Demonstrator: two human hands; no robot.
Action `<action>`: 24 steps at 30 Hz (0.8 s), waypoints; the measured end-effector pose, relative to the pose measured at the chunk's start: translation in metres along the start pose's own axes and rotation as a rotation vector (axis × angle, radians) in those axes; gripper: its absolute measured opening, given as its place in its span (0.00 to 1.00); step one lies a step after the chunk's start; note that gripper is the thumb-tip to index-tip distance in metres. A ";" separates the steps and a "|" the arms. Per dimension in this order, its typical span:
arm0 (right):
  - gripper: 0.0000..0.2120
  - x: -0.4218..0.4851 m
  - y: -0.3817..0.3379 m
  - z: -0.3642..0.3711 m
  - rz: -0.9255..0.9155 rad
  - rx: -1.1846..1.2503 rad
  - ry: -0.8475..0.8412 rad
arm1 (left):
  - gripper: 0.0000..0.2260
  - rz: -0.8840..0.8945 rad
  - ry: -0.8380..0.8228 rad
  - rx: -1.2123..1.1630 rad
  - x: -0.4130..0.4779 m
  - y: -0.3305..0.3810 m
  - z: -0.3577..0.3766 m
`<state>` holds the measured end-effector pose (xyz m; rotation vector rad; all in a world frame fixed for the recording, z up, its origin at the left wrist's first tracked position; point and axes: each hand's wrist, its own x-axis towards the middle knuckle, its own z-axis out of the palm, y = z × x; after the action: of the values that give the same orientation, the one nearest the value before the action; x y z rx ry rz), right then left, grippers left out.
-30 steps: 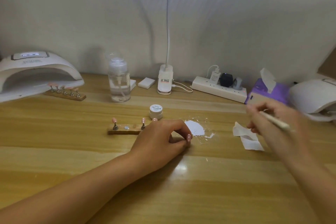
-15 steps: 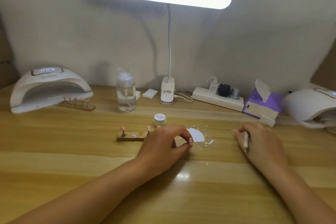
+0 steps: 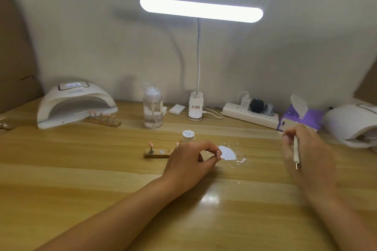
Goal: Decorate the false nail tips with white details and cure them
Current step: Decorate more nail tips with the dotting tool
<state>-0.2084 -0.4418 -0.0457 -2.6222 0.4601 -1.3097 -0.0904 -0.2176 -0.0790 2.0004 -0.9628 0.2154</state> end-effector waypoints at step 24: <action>0.01 -0.024 -0.063 0.022 -0.004 0.728 -0.331 | 0.05 0.126 0.041 -0.068 0.005 -0.003 0.002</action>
<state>-0.1920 -0.3737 -0.0586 -2.1372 -0.0740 -0.7986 -0.0848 -0.2209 -0.0798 1.8685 -1.0572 0.2875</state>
